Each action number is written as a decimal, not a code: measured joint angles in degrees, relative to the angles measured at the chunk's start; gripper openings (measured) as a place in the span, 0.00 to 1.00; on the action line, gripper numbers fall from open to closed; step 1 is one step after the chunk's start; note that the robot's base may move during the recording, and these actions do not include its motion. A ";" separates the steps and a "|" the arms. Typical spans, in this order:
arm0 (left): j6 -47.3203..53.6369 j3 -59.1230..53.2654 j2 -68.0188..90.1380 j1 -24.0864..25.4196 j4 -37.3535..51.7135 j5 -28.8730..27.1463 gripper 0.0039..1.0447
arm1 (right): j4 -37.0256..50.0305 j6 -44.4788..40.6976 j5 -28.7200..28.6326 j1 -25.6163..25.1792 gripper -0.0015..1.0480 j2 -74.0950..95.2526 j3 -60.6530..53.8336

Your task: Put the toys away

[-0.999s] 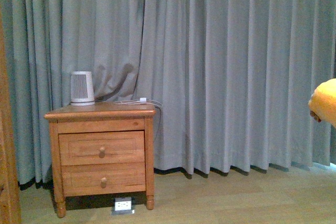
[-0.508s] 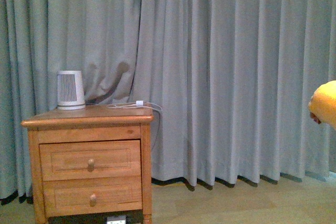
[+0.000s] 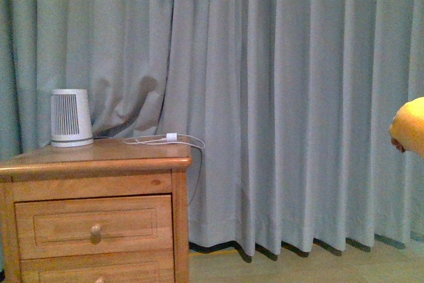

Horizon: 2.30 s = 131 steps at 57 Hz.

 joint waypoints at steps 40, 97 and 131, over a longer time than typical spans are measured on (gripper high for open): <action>0.00 0.00 0.00 0.09 0.00 0.04 0.95 | 0.00 0.00 0.48 0.02 0.19 0.04 0.00; 0.00 0.00 0.00 0.09 0.00 0.02 0.95 | 0.00 0.00 0.28 0.02 0.19 0.04 -0.04; 0.00 0.00 -0.02 0.07 0.00 -0.02 0.95 | 0.00 0.00 -0.22 -0.02 0.19 0.00 -0.04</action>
